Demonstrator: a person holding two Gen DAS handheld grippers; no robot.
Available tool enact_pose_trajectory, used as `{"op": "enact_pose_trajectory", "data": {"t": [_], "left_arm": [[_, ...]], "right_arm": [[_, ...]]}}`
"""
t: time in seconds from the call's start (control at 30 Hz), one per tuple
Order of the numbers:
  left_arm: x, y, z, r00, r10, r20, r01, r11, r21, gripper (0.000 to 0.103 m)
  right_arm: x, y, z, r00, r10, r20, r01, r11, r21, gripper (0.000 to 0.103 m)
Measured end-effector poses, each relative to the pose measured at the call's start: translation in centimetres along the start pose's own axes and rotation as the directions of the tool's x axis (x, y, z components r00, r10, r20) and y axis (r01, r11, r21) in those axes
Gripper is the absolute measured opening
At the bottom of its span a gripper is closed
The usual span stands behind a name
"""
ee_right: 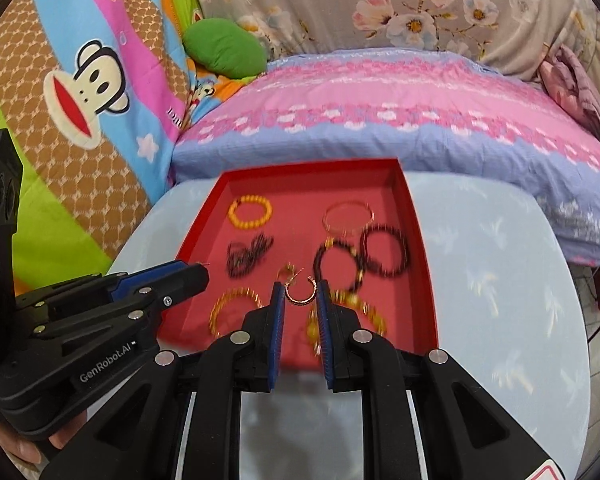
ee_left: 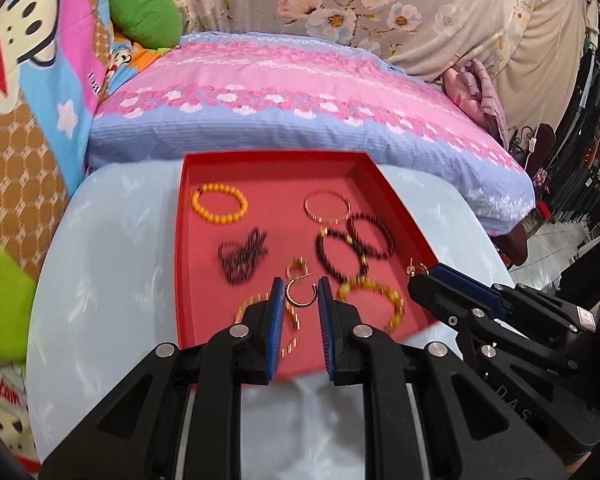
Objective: Organize jewelry
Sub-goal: 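Carry both hoop earrings into the red box and open both tools to release them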
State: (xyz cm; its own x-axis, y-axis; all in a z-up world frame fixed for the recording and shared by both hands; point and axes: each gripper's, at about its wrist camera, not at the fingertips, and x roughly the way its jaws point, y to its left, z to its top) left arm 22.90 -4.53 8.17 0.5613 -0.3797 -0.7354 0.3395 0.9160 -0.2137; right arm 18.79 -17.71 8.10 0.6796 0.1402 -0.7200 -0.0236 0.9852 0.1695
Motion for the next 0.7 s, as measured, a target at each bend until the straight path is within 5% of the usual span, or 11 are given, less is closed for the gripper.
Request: {"op": "enact_pose_trajectory", "data": {"t": [0.27, 0.7], "left_arm": [[5.9, 1.4, 4.6, 0.998, 0.028, -0.054, -0.027, 1.0, 0.006, 0.016], [11.0, 3.7, 6.0, 0.991, 0.04, -0.126, -0.043, 0.999, -0.018, 0.017]], "right_arm": [[5.9, -0.4, 4.8, 0.999, 0.01, -0.038, -0.01, 1.0, 0.006, 0.015], [12.0, -0.8, 7.0, 0.994, -0.01, -0.108, 0.008, 1.0, -0.019, 0.01]]}}
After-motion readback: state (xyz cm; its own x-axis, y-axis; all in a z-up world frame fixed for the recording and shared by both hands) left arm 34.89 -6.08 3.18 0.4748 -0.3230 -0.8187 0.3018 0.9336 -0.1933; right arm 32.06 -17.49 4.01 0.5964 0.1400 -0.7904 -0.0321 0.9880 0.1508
